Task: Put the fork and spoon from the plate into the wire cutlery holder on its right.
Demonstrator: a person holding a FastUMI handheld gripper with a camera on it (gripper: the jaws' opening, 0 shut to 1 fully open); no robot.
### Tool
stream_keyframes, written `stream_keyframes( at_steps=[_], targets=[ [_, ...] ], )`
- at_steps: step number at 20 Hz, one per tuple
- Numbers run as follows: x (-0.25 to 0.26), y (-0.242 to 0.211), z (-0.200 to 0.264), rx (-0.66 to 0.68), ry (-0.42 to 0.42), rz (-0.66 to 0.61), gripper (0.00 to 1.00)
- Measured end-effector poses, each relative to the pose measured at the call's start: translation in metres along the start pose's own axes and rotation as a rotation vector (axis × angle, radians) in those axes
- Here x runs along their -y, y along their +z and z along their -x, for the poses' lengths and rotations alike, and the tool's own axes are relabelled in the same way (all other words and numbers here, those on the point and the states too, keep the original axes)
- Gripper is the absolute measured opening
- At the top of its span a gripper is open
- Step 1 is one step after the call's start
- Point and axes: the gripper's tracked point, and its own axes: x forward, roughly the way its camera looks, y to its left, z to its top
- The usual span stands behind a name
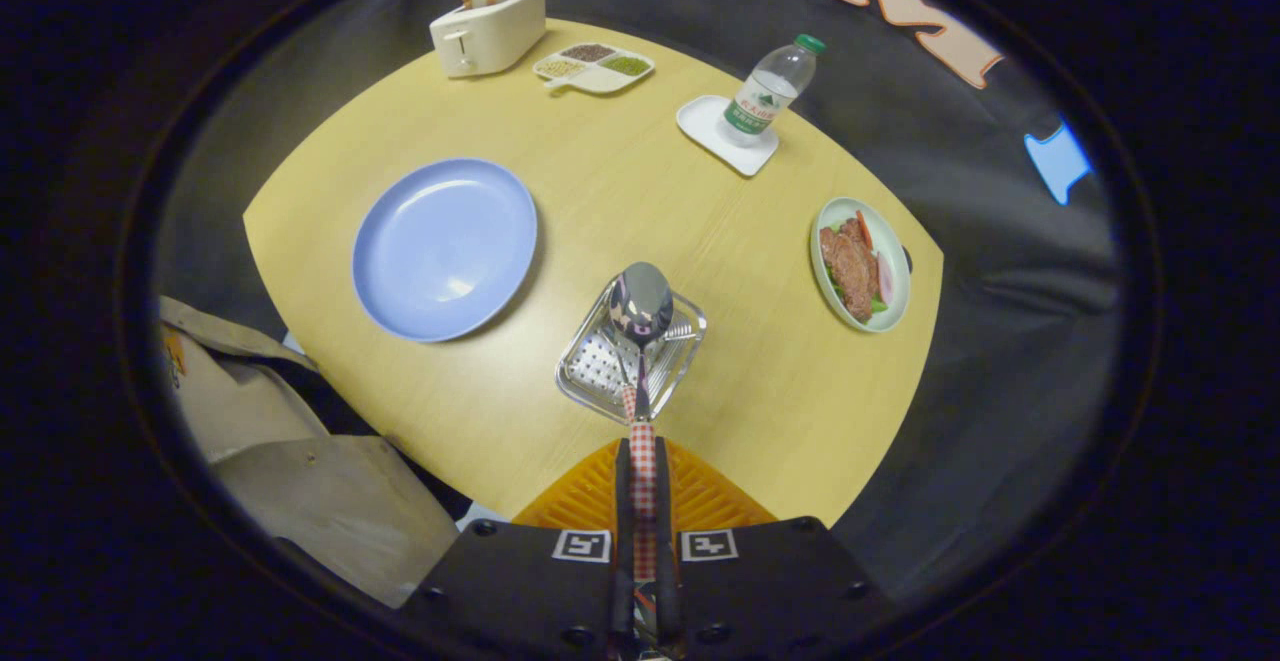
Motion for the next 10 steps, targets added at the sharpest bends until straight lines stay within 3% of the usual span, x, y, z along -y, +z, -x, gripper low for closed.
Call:
stream_keyframes(
  at_steps=[10],
  targets=[
    [0.013, -0.006, -0.003, -0.172, 0.020, 0.100, 0.11]
  ],
)
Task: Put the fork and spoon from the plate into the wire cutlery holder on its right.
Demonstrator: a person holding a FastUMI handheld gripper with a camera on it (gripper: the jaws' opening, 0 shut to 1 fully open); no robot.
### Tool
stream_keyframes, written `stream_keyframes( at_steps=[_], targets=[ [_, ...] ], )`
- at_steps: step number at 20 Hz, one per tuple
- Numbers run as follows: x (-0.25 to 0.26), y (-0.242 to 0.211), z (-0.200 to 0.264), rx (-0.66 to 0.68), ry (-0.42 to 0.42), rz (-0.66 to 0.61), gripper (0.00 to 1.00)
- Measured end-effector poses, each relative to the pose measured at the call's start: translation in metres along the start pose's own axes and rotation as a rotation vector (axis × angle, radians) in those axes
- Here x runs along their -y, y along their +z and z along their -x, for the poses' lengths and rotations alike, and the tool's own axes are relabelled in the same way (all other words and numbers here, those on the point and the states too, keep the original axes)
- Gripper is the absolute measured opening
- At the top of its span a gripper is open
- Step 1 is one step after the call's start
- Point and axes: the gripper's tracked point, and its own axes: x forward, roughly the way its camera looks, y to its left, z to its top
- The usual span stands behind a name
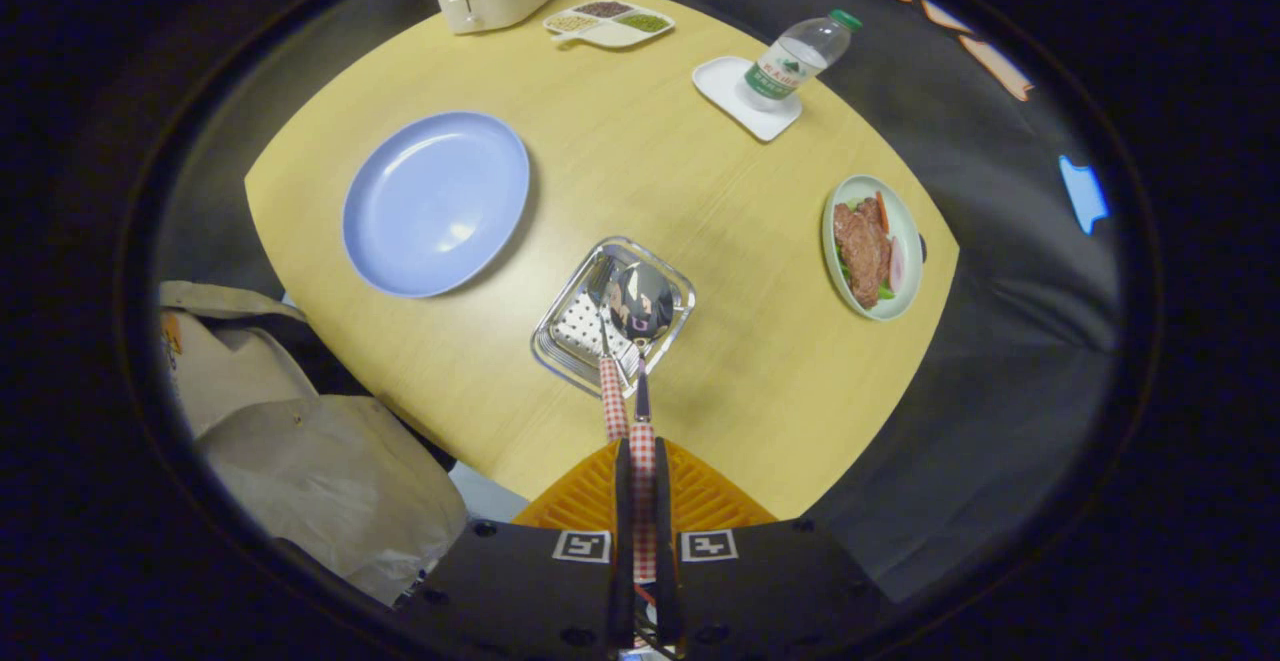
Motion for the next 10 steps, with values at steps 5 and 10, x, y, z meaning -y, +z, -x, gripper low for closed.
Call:
stream_keyframes(
  at_steps=[5, 10],
  targets=[
    [-0.0016, 0.0013, -0.0059, -0.042, 0.012, 0.038, 0.11],
    [-0.0051, 0.0058, -0.0076, -0.071, 0.021, 0.064, 0.15]
  ],
)
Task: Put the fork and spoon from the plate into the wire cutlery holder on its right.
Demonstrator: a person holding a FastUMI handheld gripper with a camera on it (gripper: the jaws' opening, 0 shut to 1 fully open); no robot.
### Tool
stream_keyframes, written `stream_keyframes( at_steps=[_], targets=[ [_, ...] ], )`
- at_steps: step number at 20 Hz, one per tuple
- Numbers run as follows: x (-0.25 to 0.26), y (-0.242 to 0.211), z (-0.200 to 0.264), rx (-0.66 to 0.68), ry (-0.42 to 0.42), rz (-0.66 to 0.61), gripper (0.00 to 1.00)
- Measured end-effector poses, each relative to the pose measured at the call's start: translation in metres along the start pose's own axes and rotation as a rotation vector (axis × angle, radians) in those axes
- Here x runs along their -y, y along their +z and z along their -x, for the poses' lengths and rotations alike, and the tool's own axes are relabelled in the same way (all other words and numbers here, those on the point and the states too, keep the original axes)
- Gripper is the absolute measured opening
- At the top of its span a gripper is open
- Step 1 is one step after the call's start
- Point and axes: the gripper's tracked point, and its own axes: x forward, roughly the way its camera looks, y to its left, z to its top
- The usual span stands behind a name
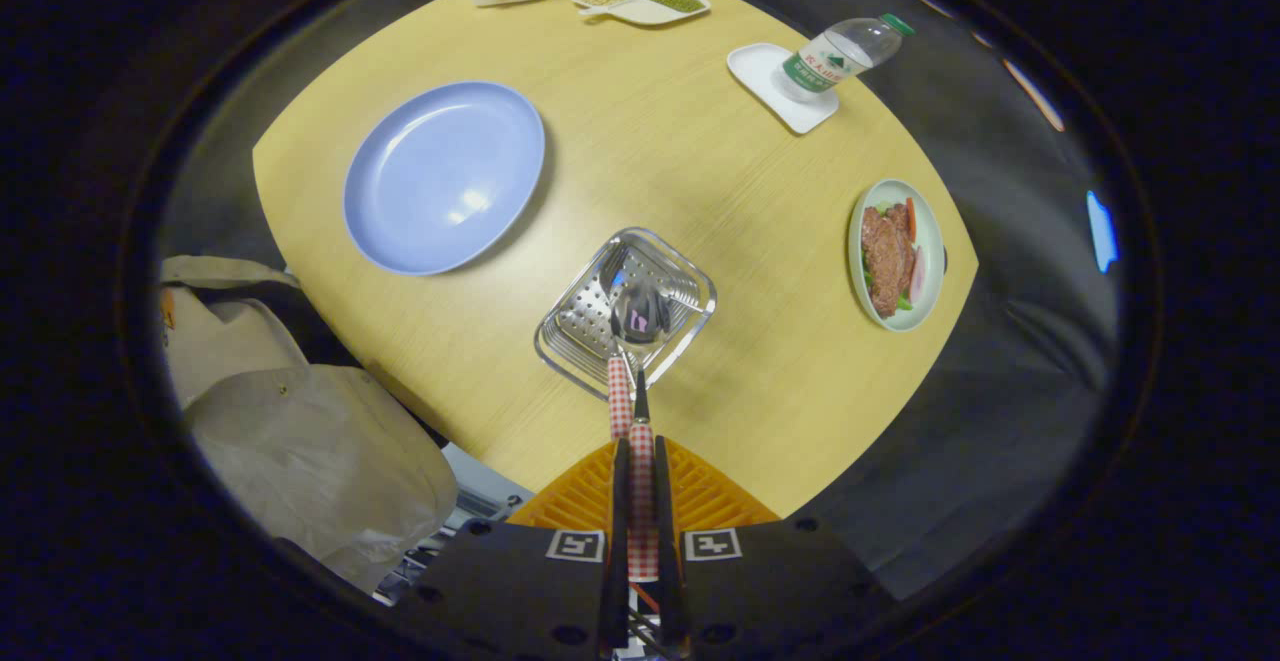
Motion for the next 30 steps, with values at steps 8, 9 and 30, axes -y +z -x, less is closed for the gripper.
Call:
stream_keyframes(
  at_steps=[8, 9, 30],
  targets=[
    [-0.002, 0.009, 0.004, 0.050, -0.020, 0.025, 0.52],
    [-0.002, 0.010, 0.006, 0.062, -0.021, 0.024, 0.63],
    [-0.055, 0.060, 0.091, 0.978, -0.102, -0.563, 0.99]
  ],
)
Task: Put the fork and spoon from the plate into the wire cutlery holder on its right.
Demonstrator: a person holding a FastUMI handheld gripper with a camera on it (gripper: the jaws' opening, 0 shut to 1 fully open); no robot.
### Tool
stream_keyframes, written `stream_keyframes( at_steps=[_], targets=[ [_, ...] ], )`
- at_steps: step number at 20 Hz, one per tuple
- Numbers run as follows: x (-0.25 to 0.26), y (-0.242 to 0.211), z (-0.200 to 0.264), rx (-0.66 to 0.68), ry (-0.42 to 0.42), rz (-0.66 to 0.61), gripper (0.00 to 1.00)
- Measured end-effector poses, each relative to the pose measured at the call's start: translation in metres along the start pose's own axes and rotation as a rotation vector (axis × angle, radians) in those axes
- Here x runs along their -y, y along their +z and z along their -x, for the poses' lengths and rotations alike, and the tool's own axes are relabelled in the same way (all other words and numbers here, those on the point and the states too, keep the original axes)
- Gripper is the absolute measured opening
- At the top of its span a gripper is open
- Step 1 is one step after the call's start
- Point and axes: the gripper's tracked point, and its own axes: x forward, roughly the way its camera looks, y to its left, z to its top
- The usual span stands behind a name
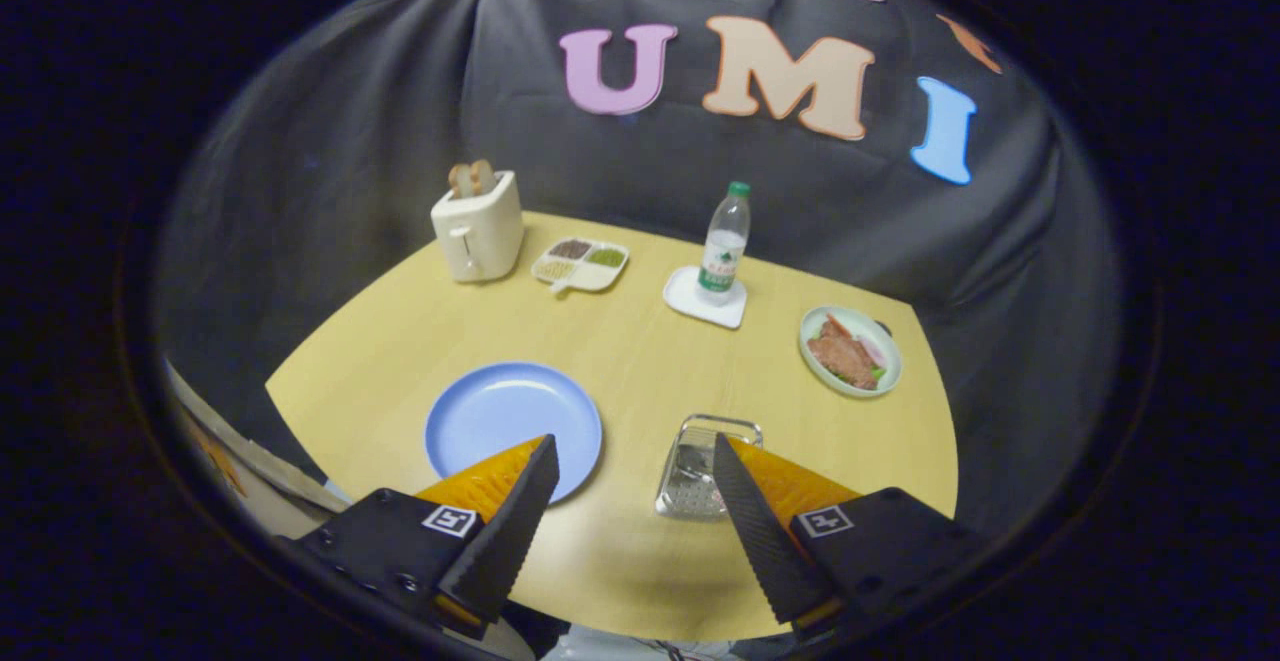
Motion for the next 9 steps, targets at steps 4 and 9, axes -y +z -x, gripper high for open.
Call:
stream_keyframes(
  at_steps=[4, 9],
  targets=[
    [0.003, 0.022, 0.017, 0.180, -0.046, -0.108, 0.99],
    [0.007, 0.051, 0.039, 0.385, -0.139, -0.100, 0.99]
  ],
)
